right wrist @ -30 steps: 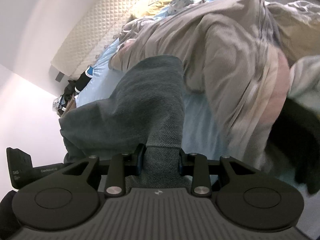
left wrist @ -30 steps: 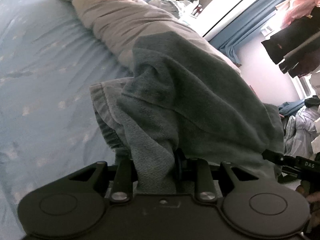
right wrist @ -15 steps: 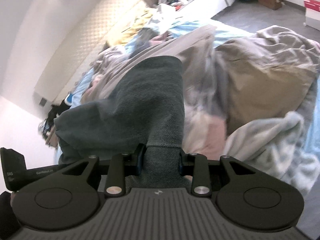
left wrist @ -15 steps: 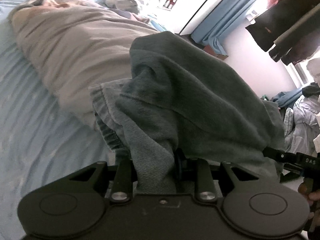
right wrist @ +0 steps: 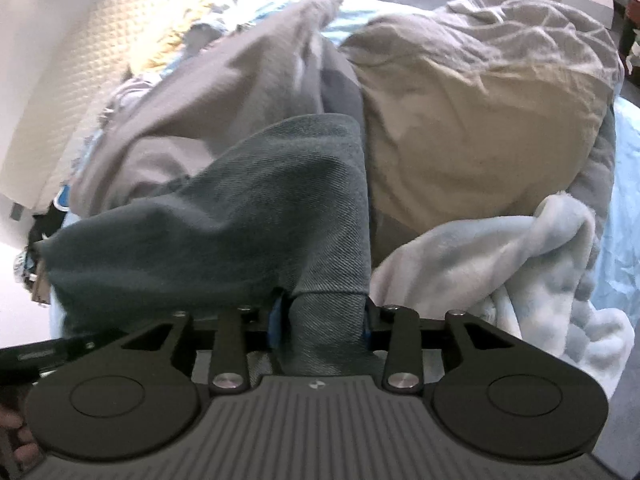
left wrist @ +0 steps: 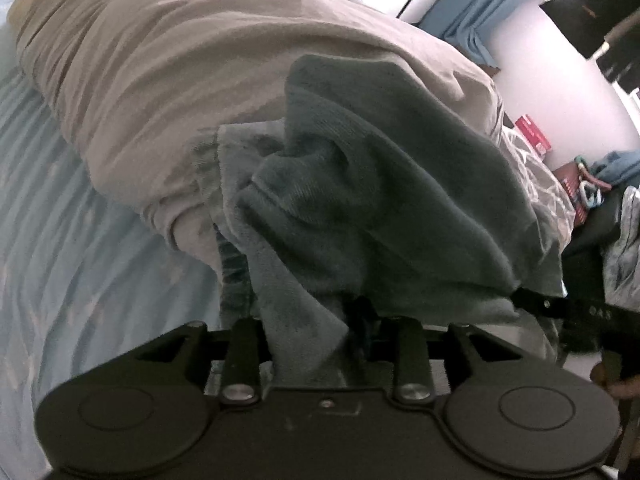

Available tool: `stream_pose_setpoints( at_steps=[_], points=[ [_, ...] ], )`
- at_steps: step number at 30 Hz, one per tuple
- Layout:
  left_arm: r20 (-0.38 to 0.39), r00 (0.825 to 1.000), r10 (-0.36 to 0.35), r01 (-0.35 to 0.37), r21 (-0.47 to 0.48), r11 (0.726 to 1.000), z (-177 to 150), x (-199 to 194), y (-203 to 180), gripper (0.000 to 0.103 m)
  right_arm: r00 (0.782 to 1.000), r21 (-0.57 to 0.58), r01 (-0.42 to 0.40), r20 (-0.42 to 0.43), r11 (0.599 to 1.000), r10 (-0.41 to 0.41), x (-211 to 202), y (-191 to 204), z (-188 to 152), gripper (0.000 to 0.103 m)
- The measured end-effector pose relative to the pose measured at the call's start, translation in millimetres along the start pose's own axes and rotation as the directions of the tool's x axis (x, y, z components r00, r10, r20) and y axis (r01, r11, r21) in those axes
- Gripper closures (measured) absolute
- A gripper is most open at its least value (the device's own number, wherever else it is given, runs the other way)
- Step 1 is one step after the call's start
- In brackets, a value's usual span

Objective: Fold clothes

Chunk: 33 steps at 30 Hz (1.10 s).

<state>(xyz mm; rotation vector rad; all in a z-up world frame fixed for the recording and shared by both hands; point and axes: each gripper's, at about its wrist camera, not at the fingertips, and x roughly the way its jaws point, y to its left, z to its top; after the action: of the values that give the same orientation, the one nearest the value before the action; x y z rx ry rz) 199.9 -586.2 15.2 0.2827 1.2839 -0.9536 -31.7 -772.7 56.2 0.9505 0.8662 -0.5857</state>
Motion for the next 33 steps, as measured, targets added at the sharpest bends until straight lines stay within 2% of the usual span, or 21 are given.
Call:
stream_pose_setpoints(
  at_steps=[5, 8, 9, 11, 13, 19, 25, 29, 33],
  points=[
    [0.027, 1.000, 0.007, -0.008, 0.027, 1.000, -5, -2, 0, 0.071, 1.000, 0.022, -0.008, -0.007, 1.000, 0.008, 10, -11, 4, 0.061],
    [0.035, 0.999, 0.018, -0.019, 0.032, 0.999, -8, -9, 1, 0.065, 1.000, 0.013, -0.017, -0.003, 1.000, 0.017, 7, -12, 6, 0.059],
    [0.036, 0.999, 0.023, -0.024, 0.034, 0.999, -9, -12, 1, 0.062, 1.000, 0.009, -0.017, -0.003, 1.000, 0.017, 6, -11, 7, 0.058],
    [0.033, 0.999, 0.029, -0.030, 0.033, 0.999, -11, -23, -4, 0.054, 1.000, -0.001, -0.011, -0.001, 1.000, 0.011, 2, -9, 7, 0.049],
    [0.044, 0.998, 0.045, -0.047, 0.033, 0.998, -13, -36, -8, 0.039, 1.000, -0.029, 0.017, 0.005, 0.999, -0.017, -2, -7, 7, 0.047],
    [0.130, 0.989, 0.075, -0.083, 0.055, 0.995, -21, -87, -23, 0.026, 0.996, -0.100, 0.057, 0.072, 0.993, -0.050, -31, 8, 7, 0.044],
    [0.216, 0.971, 0.106, -0.115, 0.033, 0.993, -33, -137, -27, 0.022, 0.989, -0.198, 0.045, 0.145, 0.979, -0.016, -54, 46, 6, 0.044],
    [0.263, 0.953, 0.152, -0.157, -0.003, 0.988, -47, -175, -7, 0.020, 0.986, -0.260, 0.017, 0.164, 0.965, 0.027, -59, 84, 1, 0.044],
    [0.291, 0.935, 0.205, -0.197, -0.056, 0.979, -64, -210, 24, 0.019, 0.982, -0.328, -0.018, 0.171, 0.944, 0.079, -63, 122, -18, 0.044]
  ],
)
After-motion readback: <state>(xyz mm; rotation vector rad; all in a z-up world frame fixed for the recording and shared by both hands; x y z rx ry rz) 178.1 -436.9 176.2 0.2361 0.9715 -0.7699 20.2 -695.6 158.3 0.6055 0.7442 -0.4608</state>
